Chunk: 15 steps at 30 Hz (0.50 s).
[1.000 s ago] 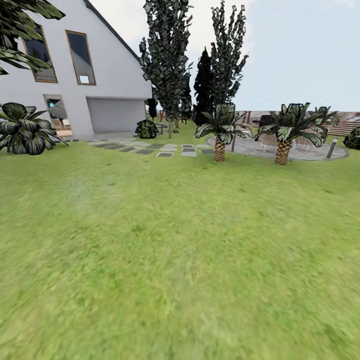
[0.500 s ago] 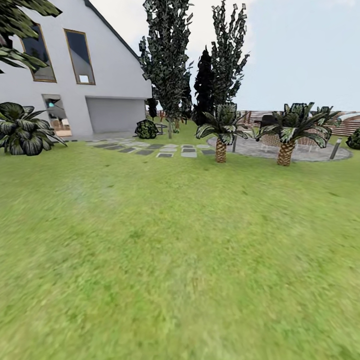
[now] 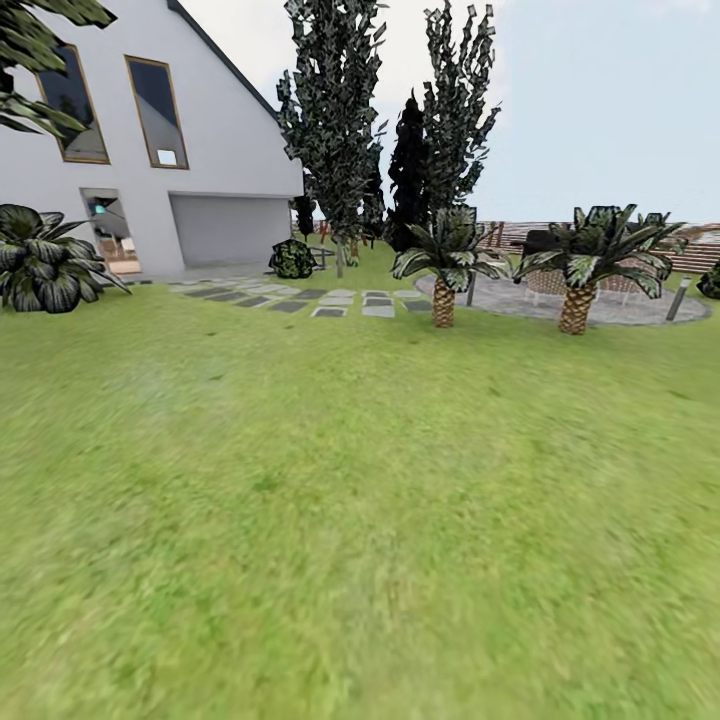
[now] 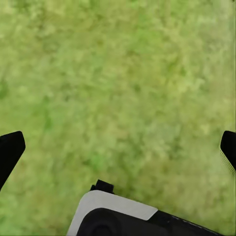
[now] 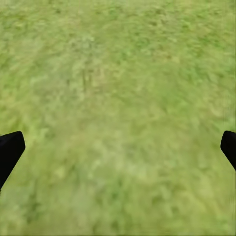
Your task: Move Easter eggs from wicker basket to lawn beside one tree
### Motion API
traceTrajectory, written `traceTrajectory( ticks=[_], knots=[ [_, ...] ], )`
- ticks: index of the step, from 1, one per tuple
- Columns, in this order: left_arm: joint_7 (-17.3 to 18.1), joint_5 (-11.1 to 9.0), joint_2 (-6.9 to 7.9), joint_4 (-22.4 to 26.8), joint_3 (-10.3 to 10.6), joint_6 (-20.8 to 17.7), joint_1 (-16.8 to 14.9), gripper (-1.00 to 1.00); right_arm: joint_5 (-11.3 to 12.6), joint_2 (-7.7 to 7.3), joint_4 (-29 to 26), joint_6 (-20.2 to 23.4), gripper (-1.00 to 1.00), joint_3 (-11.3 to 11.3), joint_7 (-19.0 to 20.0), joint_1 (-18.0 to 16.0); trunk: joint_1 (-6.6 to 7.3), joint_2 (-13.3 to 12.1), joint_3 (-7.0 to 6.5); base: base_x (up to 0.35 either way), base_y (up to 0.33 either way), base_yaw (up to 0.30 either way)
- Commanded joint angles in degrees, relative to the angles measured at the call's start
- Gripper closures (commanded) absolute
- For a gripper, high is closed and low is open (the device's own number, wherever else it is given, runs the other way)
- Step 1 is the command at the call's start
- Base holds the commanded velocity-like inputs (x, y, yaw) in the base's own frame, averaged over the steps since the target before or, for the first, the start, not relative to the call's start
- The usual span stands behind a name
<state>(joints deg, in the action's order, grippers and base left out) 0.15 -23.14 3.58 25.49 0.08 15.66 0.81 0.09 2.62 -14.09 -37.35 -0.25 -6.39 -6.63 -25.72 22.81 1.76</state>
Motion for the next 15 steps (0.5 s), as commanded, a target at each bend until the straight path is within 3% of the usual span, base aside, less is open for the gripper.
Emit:
traceTrajectory(
  ticks=[1,6,15],
  knots=[
    [0.0,-0.3,0.01,0.1,0.0,0.1,0.0,-1.00,0.0,0.01,0.0,-0.2,-1.00,-0.1,-0.2,0.0,-0.07,0.1,0.12,0.332,0.000,0.000],
    [0.0,-0.3,-0.05,0.1,0.0,0.1,0.0,-1.00,0.0,0.17,-0.2,-0.3,-1.00,-0.1,-0.2,0.0,-0.07,0.1,0.12,0.332,-0.022,0.040],
    [-0.1,-0.3,-0.10,0.0,0.0,0.1,0.0,-1.00,0.0,0.10,-0.2,-0.3,-1.00,-0.1,-0.2,0.0,-0.07,0.1,0.16,0.332,-0.101,0.244]
  ],
)
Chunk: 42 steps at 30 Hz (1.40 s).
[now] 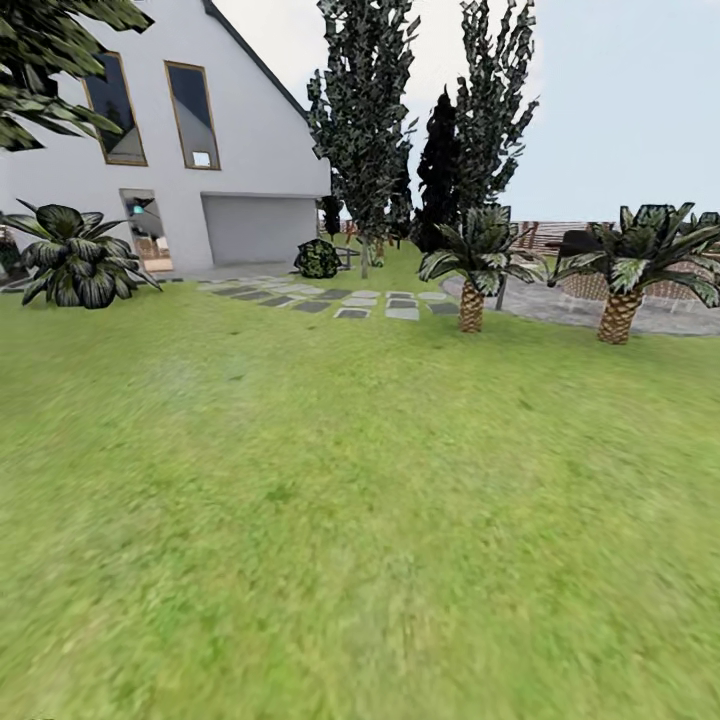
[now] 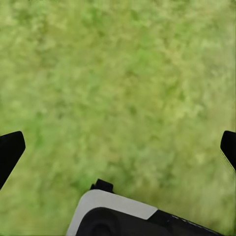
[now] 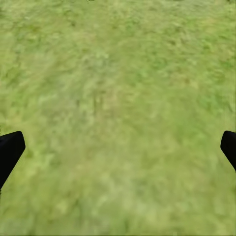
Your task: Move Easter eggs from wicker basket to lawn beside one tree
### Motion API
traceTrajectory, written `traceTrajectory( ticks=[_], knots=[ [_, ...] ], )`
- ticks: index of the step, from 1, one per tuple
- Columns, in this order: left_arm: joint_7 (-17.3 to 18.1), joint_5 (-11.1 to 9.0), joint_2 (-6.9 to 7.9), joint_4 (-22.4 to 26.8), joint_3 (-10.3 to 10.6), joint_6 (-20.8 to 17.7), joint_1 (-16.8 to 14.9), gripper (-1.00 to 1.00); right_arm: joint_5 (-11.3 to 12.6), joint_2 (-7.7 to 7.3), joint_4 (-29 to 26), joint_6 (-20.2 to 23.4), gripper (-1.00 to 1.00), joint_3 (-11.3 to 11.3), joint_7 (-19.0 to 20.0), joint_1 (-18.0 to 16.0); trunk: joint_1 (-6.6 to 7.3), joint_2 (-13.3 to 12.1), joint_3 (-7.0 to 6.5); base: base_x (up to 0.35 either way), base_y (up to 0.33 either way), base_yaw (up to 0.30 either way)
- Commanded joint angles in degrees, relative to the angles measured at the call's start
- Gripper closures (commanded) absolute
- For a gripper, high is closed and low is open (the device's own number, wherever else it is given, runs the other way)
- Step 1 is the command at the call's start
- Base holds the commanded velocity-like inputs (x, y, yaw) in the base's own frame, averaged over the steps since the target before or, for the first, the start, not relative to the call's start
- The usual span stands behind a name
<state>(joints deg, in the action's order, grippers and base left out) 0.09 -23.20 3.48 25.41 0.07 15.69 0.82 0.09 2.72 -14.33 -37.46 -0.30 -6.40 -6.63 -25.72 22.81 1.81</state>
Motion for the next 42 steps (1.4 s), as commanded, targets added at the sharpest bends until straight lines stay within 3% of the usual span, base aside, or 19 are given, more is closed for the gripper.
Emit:
traceTrajectory(
  ticks=[1,9,42],
  knots=[
    [0.0,-0.3,-0.02,0.1,0.0,0.0,0.0,-1.00,0.0,0.01,0.1,-0.2,-1.00,-0.1,-0.2,0.0,-0.07,0.1,0.15,0.332,-0.123,0.242],
    [0.0,-0.3,-0.05,0.1,0.0,0.0,0.0,-1.00,0.0,-0.07,0.1,-0.1,-1.00,-0.1,-0.2,0.0,-0.07,0.1,0.46,0.332,-0.115,0.171],
    [0.4,-0.3,0.12,0.1,-0.1,1.3,0.0,-1.00,-0.1,-0.08,0.3,-0.1,-1.00,-0.2,0.0,0.0,-0.07,0.1,0.49,0.332,-0.024,0.003]
  ],
)
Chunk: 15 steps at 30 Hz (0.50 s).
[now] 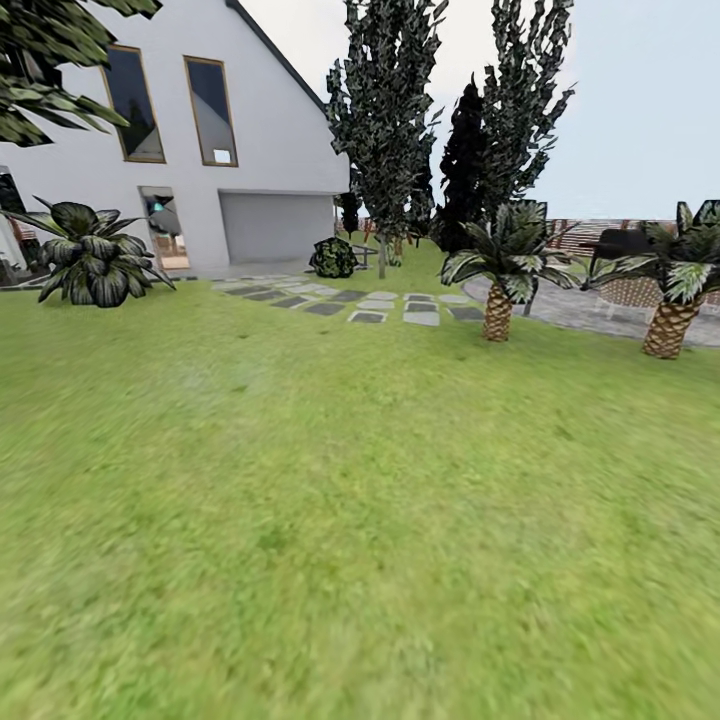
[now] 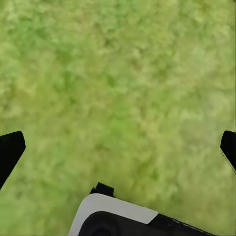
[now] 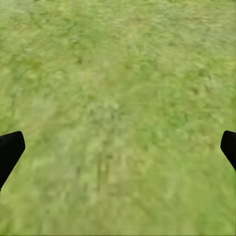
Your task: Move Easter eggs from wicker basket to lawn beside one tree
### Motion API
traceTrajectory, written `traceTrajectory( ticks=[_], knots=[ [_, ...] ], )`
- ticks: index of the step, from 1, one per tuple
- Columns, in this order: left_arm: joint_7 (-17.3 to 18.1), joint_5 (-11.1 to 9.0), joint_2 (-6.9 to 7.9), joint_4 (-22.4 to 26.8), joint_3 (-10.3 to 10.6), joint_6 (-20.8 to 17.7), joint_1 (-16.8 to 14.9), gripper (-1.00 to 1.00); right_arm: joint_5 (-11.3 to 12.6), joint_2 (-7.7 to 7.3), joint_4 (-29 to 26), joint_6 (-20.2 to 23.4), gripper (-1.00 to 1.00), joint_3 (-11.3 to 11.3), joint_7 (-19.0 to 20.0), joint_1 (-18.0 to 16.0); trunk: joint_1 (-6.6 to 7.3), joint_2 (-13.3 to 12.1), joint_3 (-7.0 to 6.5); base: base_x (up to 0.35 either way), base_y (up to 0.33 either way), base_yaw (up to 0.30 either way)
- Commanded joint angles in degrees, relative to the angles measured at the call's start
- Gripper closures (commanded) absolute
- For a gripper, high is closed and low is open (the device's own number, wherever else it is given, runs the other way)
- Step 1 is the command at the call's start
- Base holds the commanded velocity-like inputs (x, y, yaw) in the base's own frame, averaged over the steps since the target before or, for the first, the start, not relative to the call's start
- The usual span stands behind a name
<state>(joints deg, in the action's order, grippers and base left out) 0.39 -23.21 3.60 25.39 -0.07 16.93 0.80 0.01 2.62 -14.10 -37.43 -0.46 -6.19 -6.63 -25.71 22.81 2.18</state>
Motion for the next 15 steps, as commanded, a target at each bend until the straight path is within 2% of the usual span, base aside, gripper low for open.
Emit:
traceTrajectory(
  ticks=[1,15],
  knots=[
    [0.0,-0.3,0.00,0.1,0.0,0.1,0.0,-1.00,0.0,0.01,0.0,-0.2,-1.00,-0.1,-0.2,0.0,-0.07,0.1,0.11,0.332,0.000,0.000],
    [0.0,-0.4,0.01,0.1,0.0,0.3,0.0,-1.00,0.0,0.01,0.0,-0.1,-1.00,-0.1,-0.2,0.0,-0.07,0.1,0.11,0.332,0.000,0.000]
  ],
)
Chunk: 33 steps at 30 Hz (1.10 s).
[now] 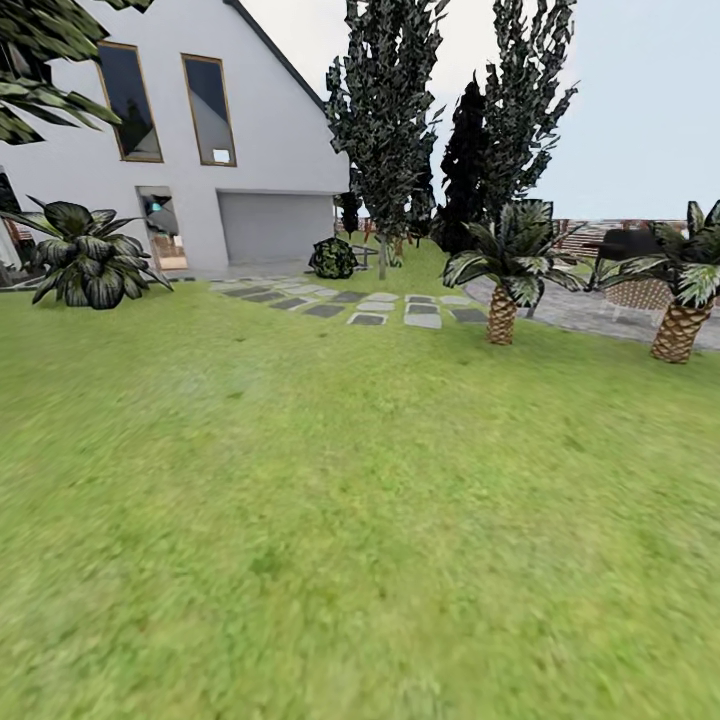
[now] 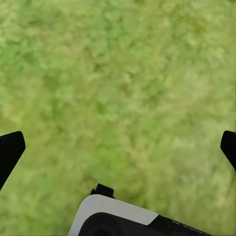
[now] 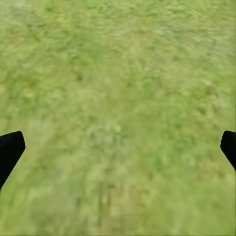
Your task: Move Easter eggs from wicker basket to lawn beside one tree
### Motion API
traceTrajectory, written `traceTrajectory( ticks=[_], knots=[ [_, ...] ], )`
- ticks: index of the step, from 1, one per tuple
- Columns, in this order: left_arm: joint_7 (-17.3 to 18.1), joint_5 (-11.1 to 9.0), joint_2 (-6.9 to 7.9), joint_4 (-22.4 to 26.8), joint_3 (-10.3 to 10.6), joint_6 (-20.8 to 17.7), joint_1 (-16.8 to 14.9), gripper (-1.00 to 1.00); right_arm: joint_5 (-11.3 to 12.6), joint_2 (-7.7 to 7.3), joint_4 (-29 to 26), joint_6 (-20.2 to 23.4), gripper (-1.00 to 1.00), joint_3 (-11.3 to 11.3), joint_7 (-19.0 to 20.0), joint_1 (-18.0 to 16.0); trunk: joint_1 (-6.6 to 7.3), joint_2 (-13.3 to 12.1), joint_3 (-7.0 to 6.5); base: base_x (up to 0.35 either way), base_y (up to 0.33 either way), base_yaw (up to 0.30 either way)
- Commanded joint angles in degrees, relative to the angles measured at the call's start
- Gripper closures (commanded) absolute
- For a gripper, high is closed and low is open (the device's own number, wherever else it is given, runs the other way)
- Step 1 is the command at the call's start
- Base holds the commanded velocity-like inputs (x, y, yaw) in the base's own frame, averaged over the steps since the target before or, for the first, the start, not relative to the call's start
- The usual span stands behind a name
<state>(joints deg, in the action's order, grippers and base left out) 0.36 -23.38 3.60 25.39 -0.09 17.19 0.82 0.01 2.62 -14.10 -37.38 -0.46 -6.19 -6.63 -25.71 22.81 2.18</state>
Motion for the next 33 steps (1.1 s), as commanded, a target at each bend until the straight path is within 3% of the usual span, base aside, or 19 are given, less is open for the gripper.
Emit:
traceTrajectory(
  ticks=[1,33],
  knots=[
    [0.0,-0.3,0.00,0.1,0.0,0.0,0.0,-1.00,0.0,0.01,0.1,-0.2,-1.00,-0.1,-0.2,0.0,-0.07,0.1,0.11,0.332,0.000,0.000],
    [0.0,-0.4,0.12,-1.7,-0.4,0.1,0.0,-1.00,0.0,0.01,0.1,-0.1,-1.00,-0.1,-0.2,0.0,-0.07,0.1,0.11,0.332,0.000,0.000]
  ],
)
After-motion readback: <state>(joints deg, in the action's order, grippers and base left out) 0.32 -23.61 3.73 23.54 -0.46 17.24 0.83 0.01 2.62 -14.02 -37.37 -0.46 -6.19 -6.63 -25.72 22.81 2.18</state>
